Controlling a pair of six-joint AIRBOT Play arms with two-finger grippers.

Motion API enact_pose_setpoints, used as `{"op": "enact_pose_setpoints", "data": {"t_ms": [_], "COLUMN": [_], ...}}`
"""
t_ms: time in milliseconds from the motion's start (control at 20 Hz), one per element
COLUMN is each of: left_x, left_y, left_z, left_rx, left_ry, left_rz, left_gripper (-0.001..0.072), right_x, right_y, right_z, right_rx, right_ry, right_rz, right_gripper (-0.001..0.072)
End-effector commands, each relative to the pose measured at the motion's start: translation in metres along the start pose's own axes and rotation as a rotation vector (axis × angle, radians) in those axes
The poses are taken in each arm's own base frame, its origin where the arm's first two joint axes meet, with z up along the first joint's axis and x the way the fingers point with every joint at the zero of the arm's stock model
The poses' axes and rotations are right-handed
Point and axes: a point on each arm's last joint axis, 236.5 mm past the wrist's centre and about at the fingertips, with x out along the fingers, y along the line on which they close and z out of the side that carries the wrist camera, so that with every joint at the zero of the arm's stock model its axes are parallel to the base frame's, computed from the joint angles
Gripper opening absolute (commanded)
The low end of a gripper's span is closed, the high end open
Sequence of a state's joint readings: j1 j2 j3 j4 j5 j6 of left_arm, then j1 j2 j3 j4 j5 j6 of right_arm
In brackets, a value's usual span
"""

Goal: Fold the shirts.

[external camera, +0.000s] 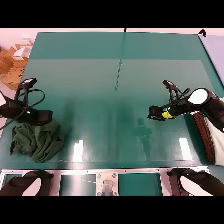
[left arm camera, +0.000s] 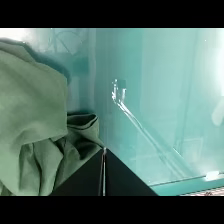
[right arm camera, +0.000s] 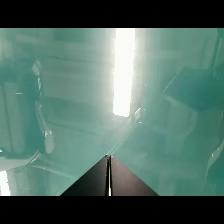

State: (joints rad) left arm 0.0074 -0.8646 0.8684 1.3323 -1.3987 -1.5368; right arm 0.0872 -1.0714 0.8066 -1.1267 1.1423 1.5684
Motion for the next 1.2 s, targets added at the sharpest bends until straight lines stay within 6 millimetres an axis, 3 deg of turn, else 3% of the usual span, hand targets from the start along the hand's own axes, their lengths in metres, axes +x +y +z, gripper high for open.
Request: {"op": "enact_pose_setpoints", "data": {"t_ms": [0,100,200,250,300,350,400,550,650,700,750,800,950,1000,1100,1150], "left_x": [0.000,-0.001,-0.009,-0.013,-0.011,-0.001,0.017,0.079,0.100,0.104,0.103,0.100,0.070,0.053,0.012,-0.016], "left_y": [0.001,0.018,0.065,0.089,0.105,0.116,0.118,0.121,0.123,0.124,0.124,0.123,0.114,0.101,0.052,0.014], "left_z": [0.003,0.004,0.002,0.000,-0.005,-0.014,-0.025,-0.062,-0.075,-0.076,-0.073,-0.067,-0.032,-0.013,0.030,0.056], "left_rx": [0.019,0.069,0.078,0.078,0.070,0.046,0.050,0.073,0.081,0.085,0.091,0.094,0.075,0.075,0.114,0.136], "left_ry": [-0.015,-0.014,0.000,0.012,0.026,0.046,0.070,0.113,0.111,0.102,0.091,0.080,0.014,-0.024,-0.136,-0.228], "left_rz": [0.005,0.074,0.279,0.381,0.445,0.479,0.472,0.419,0.406,0.404,0.404,0.406,0.402,0.367,0.208,0.083], "left_gripper": [0.0024,0.0025,0.0026,0.0211,0.0644,0.0708,0.0715,0.0715,0.0701,0.0558,0.0230,0.0032,0.0024,0.0024,0.0024,0.0023], "right_x": [0.000,0.000,0.000,0.000,0.000,0.000,0.000,0.000,0.000,0.000,0.000,0.000,0.000,0.000,0.000,0.000], "right_y": [0.000,0.000,0.000,0.000,0.000,0.000,0.000,0.000,0.000,0.000,0.000,0.000,0.000,0.000,0.001,0.000], "right_z": [0.000,0.000,0.000,0.000,0.000,0.000,0.000,0.000,0.000,0.000,0.000,0.000,0.000,0.000,0.000,0.001], "right_rx": [-0.001,-0.001,-0.001,-0.001,-0.001,-0.001,-0.001,-0.001,-0.001,-0.001,-0.001,-0.001,-0.001,-0.001,0.000,0.000], "right_ry": [0.001,0.001,0.001,0.001,0.001,0.001,0.000,0.001,0.001,0.001,0.000,0.000,0.000,0.000,-0.002,-0.006], "right_rz": [0.001,0.001,0.001,0.001,0.001,0.001,0.001,0.001,0.001,0.001,0.001,0.001,0.001,0.001,0.001,0.001], "right_gripper": [0.0020,0.0019,0.0020,0.0020,0.0020,0.0020,0.0020,0.0020,0.0020,0.0020,0.0020,0.0020,0.0020,0.0020,0.0019,0.0020]}}
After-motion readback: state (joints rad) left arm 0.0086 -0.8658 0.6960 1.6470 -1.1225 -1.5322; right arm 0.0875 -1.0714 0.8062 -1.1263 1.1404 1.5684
